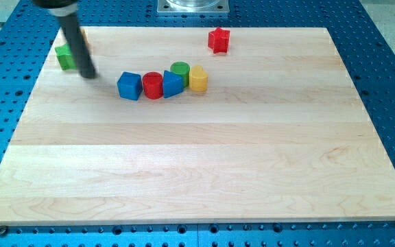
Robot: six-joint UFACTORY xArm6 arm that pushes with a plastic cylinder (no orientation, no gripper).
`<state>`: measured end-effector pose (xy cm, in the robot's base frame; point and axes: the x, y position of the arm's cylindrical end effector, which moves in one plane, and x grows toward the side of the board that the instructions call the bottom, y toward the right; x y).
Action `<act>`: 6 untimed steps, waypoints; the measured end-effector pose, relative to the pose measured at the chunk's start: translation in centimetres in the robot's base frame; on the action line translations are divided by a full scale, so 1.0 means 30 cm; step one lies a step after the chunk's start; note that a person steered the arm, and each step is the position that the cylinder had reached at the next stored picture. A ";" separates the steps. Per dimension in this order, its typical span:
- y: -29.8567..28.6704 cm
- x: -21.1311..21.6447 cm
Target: Separate the green circle from the blue triangle
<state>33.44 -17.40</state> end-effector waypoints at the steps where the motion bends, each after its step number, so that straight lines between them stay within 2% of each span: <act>1: 0.227 -0.014; 3: 0.730 -0.085; 4: 0.791 -0.008; 6: 0.455 0.054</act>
